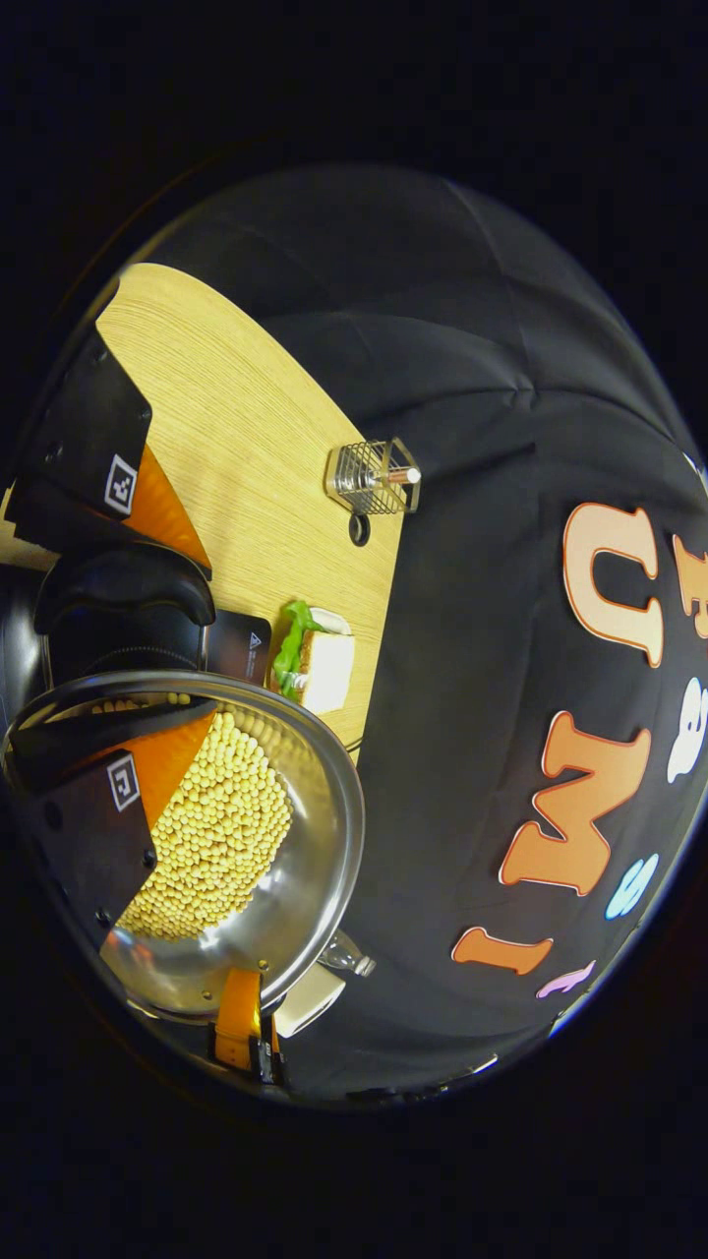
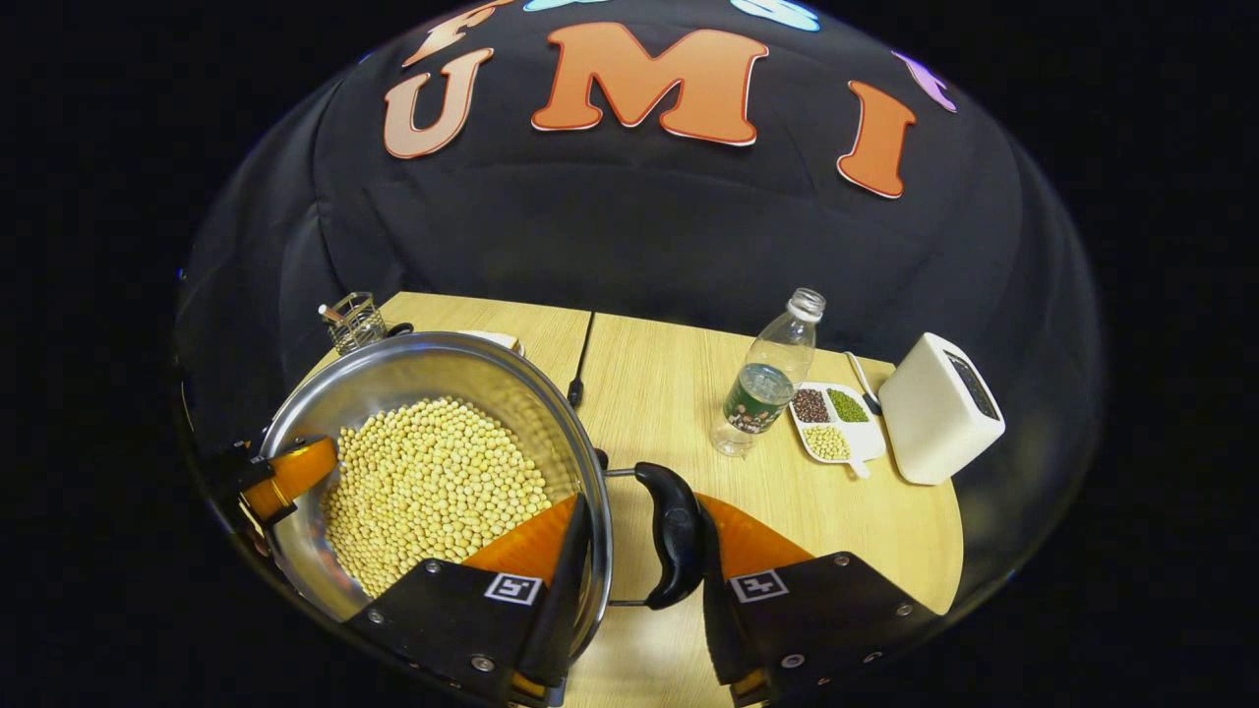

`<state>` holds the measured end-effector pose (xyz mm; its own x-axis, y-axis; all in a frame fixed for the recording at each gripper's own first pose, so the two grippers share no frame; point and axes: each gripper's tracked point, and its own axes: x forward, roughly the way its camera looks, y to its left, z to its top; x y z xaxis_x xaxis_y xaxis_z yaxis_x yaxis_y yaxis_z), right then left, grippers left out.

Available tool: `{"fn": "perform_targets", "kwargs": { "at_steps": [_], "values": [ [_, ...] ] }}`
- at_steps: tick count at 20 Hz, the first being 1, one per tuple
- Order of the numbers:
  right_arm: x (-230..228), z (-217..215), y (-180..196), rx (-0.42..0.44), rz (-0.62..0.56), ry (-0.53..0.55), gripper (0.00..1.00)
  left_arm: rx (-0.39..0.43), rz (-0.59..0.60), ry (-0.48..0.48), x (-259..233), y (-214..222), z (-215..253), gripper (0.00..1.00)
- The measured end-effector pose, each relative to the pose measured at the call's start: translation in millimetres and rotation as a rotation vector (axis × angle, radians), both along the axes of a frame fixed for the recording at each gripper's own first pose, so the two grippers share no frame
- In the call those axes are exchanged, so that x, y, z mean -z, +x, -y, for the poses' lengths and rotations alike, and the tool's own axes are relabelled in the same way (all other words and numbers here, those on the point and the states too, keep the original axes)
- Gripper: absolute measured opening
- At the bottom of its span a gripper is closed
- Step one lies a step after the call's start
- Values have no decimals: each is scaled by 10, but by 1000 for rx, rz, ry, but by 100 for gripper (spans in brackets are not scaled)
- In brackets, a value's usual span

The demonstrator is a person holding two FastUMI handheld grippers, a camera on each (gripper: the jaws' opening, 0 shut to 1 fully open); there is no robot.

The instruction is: First push the handle of the pot to place it horizontally, then grasp the pot with both hands and set it on the induction cooktop.

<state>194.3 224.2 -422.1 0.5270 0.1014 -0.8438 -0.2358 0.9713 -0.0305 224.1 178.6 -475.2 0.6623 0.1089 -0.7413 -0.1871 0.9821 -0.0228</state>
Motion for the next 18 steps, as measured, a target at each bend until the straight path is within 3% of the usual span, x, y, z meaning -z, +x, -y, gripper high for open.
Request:
{"fn": "perform_targets", "kwargs": {
  "at_steps": [2,3,4,6,7,18],
  "values": [
    [37,-56,-29,1,-6,1,55,-1,-5,-1,42,-8,-36,71],
    [31,-61,-46,0,-7,0,55,-1,-7,-1,63,-26,-56,77],
    [28,-74,-53,-2,-8,-3,55,-3,-7,-2,78,-27,-75,73],
    [54,-88,-58,-4,-11,-3,55,-5,-13,-5,121,-40,-82,77],
    [78,-102,-49,-3,-14,-2,55,-6,-18,-6,164,-46,-90,71],
    [287,-183,-75,-6,-36,-6,55,-12,-57,-6,331,-68,-136,71]
  ]
}}
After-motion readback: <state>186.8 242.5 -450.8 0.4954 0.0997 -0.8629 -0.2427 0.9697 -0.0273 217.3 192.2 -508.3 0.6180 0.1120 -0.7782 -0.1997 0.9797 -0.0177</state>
